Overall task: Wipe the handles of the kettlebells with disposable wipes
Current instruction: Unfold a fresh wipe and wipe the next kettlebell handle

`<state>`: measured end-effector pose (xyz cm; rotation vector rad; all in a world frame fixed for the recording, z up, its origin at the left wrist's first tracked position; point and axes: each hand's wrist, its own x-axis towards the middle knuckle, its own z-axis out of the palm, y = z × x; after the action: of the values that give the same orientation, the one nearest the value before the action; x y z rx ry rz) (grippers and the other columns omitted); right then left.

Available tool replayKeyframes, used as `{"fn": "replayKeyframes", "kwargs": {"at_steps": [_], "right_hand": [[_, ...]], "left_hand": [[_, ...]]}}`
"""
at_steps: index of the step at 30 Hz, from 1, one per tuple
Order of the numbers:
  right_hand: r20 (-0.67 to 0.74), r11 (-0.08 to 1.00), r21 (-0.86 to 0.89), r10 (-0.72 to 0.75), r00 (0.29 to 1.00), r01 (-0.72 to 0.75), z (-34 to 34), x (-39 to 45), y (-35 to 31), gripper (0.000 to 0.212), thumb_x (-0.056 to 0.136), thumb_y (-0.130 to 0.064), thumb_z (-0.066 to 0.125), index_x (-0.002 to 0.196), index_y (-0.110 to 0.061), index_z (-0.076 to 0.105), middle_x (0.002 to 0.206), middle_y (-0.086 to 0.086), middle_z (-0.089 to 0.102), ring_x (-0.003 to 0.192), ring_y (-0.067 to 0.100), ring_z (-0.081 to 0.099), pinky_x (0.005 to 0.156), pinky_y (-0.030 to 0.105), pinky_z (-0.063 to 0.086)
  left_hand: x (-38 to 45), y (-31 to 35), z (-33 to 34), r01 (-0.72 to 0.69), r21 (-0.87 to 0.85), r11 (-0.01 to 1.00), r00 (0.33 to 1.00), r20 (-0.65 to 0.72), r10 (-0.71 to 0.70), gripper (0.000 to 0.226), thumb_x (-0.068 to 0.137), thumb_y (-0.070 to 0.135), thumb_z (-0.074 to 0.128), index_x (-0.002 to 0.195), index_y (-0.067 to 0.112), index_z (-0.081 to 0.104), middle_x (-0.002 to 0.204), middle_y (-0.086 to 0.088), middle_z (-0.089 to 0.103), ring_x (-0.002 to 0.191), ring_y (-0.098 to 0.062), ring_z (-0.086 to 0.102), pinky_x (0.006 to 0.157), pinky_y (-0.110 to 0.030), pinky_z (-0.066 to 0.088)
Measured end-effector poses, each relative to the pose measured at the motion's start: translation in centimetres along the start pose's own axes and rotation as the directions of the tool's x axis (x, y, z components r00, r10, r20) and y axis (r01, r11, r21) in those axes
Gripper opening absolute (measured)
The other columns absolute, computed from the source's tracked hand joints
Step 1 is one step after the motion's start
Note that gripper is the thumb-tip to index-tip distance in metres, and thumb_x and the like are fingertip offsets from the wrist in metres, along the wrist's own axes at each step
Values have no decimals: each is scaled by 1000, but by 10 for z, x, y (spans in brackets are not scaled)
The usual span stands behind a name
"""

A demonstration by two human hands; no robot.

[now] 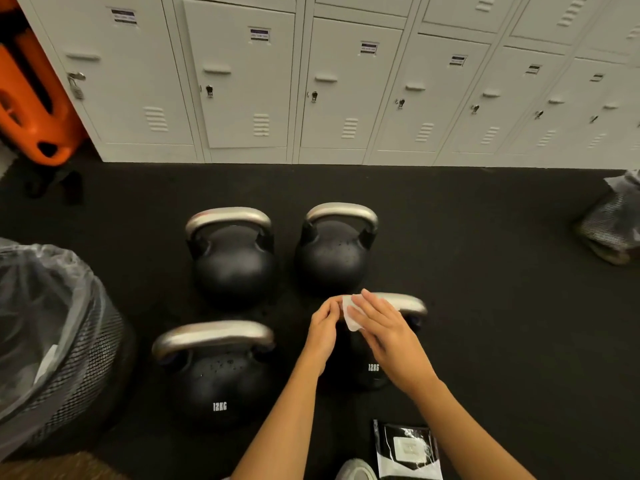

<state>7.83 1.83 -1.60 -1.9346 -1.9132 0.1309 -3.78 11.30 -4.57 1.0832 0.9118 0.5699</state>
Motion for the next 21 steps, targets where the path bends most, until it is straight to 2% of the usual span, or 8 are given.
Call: {"fn": "replayKeyframes", "kwargs": {"at_steps": [3, 5, 8, 10, 12, 15, 18, 21], "right_hand": [[-45, 997, 51, 51, 998, -49, -5, -16, 10, 51, 93, -7, 59, 140, -24, 50, 151, -13, 39, 145, -1, 21, 115, 34, 35], [-84, 997, 40, 69, 994, -66, -2, -14, 9, 50, 93, -8, 59, 140, -24, 52, 151, -10, 42, 145, 2, 24, 114, 35, 37], [-105, 999, 9, 44, 994, -44, 11, -1, 3, 50, 94, -7, 57, 141, -22, 50, 151, -5, 42, 147, 6, 22, 119, 33, 27], [-71, 999, -44, -2, 997, -1, 17, 4, 0, 50, 95, -7, 54, 143, -22, 47, 153, -5, 39, 148, 6, 17, 122, 28, 14], [-30, 994, -96, -50, 998, 47, 17, 1, 4, 50, 97, -11, 47, 145, -23, 42, 154, -6, 35, 149, 7, 14, 122, 26, 7], [-17, 989, -124, -83, 996, 80, 8, -9, 16, 50, 97, -14, 41, 147, -23, 39, 155, -5, 35, 148, 9, 17, 121, 31, 14], [-63, 999, -46, -2, 998, -1, 3, -6, 19, 51, 96, -9, 53, 144, -24, 44, 153, -6, 38, 147, 7, 20, 121, 30, 17], [-75, 999, 16, 44, 996, -43, 8, 4, 10, 50, 97, -9, 53, 144, -23, 44, 153, -7, 37, 147, 5, 18, 122, 30, 14]], "left_hand": [[3, 0, -2, -2, 30, 1000, 1000, -3, 2, 33, 105, 19, 31, 118, 17, 62, 120, -6, 64, 110, -13, 58, 88, -16, 45], [2, 1, 0, 11, 47, 999, 1000, 3, -11, 34, 106, 21, 29, 121, 18, 60, 120, -3, 63, 109, -11, 57, 85, -14, 44], [2, -1, 2, 46, 33, 998, 999, 7, -46, 35, 106, 25, 28, 125, 21, 58, 119, 2, 62, 103, -2, 55, 75, -12, 40], [2, 0, 4, 61, 25, 998, 998, 3, -61, 32, 105, 28, 32, 123, 23, 59, 115, 3, 63, 101, -3, 56, 74, -16, 41], [1, 0, 5, 76, 16, 997, 997, -4, -76, 31, 105, 28, 33, 122, 24, 59, 114, 2, 63, 101, -6, 57, 74, -18, 42], [1, 0, 6, 91, 4, 996, 995, -29, -91, 35, 105, 27, 29, 128, 22, 56, 123, 0, 60, 110, -11, 54, 81, -21, 41], [2, 0, 9, 79, 27, 997, 995, -56, -77, 37, 106, 27, 26, 130, 22, 53, 121, 3, 56, 114, -11, 49, 89, -24, 35], [1, 0, 14, 49, 48, 998, 996, -82, -45, 36, 106, 25, 23, 122, 19, 55, 111, 5, 56, 99, -2, 52, 76, -15, 37]]}}
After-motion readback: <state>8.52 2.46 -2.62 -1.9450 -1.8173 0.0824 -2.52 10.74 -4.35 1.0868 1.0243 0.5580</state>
